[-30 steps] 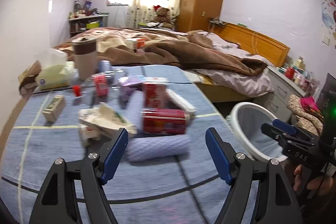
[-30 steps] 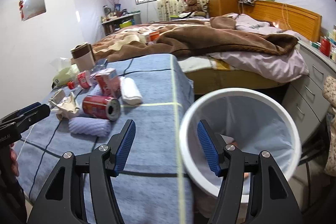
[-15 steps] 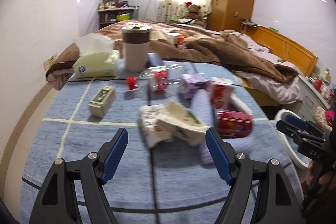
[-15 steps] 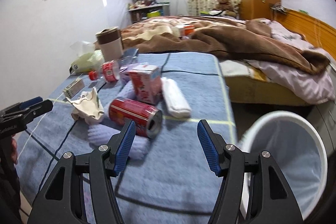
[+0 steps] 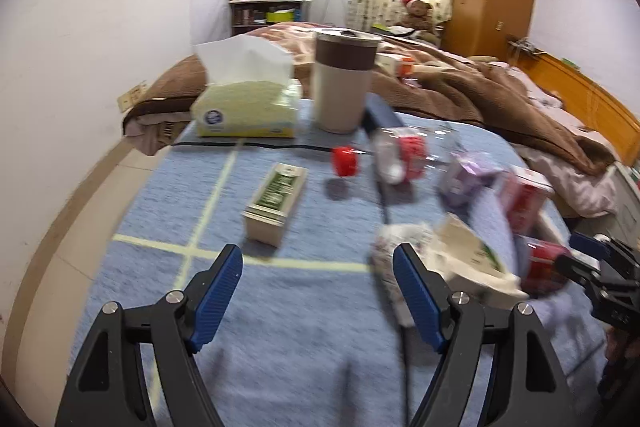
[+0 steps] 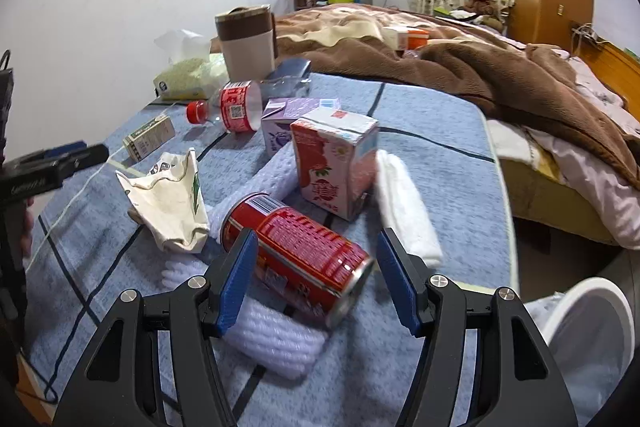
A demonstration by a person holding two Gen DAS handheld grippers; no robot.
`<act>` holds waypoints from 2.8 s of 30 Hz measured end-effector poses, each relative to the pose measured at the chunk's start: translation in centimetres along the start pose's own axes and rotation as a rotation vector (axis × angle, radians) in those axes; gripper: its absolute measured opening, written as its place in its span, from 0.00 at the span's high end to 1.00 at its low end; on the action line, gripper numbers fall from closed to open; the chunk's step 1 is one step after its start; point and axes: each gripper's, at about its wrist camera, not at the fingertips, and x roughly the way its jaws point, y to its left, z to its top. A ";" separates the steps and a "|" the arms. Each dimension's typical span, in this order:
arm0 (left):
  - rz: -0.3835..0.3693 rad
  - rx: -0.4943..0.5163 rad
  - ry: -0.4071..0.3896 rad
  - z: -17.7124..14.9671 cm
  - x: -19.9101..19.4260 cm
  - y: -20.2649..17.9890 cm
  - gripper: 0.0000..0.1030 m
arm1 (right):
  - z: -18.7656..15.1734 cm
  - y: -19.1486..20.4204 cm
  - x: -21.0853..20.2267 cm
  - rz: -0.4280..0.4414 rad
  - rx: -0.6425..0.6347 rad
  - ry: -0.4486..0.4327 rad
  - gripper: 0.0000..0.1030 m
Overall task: Collect trash
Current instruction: 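Grasp the green herbal oil box with the left gripper while the right gripper grasps the red can, then carry the green box and red can to the wastebasket and open both grippers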
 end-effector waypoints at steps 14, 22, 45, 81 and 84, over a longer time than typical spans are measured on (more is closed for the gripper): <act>0.088 0.032 0.077 2.3 6.4 2.8 0.23 | 0.8 2.0 1.9 0.066 -0.122 0.038 0.33; 0.073 0.032 0.102 2.9 8.4 3.2 0.26 | 0.7 2.2 2.3 0.079 -0.147 0.074 0.33; 0.022 0.037 0.146 2.7 9.2 2.0 0.69 | 0.5 2.2 2.3 0.064 -0.083 0.075 0.42; -0.116 0.103 0.045 -2.7 -2.4 -4.7 0.69 | -4.1 -0.6 0.0 0.001 0.092 0.134 0.42; -0.119 0.116 0.042 -2.9 -2.9 -5.3 0.69 | -4.5 -1.5 -0.5 0.016 0.140 0.123 0.43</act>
